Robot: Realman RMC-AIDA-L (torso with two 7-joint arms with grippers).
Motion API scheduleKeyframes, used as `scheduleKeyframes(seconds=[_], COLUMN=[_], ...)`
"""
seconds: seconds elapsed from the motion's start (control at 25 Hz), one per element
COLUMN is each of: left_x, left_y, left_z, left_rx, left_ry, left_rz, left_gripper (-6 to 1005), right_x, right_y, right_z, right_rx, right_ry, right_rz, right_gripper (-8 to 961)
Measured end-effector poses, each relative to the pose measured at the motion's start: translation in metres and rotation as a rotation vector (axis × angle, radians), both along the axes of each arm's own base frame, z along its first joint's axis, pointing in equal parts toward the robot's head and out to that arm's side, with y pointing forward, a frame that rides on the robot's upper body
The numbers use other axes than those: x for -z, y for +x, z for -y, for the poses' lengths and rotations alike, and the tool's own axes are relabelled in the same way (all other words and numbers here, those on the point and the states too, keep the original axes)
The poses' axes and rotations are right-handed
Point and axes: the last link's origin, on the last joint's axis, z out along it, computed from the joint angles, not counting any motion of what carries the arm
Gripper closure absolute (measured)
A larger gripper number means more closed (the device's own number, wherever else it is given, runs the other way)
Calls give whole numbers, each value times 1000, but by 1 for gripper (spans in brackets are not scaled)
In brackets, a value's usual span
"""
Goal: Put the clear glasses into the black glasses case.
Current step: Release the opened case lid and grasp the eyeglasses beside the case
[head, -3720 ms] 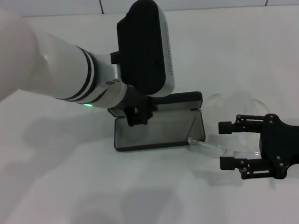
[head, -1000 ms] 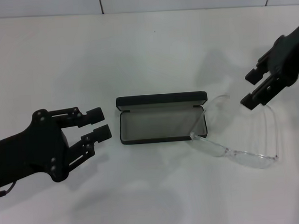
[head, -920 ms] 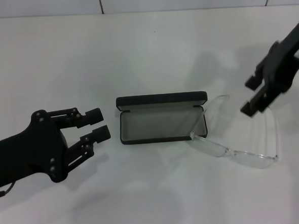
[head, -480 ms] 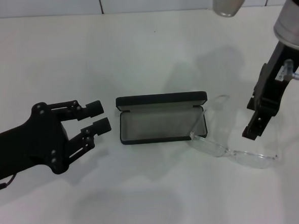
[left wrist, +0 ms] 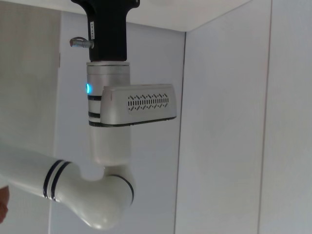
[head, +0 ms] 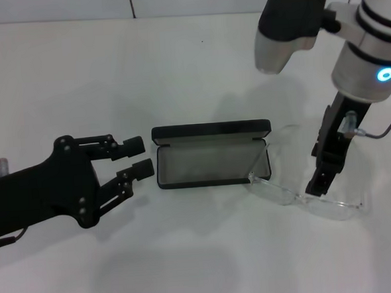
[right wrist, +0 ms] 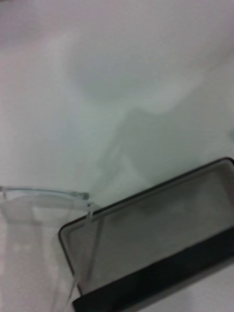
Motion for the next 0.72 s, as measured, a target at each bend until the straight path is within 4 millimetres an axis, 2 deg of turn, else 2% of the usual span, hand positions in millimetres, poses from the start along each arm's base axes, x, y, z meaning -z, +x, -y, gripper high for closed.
scheduleKeyframes(seconds=[0.4, 0.72], left_x=[2, 3], left_y=[3, 3], left_z=[-4, -6], left_rx=[10, 12], left_ry=[-3, -1], left_rz=[-7, -9], left_gripper=[711, 713], right_x=[14, 25], right_y=[-5, 0], right_z=[2, 7], right_rx=[-26, -41], right_ry=[-5, -37], right_rz=[-40, -16], right_gripper=[243, 249])
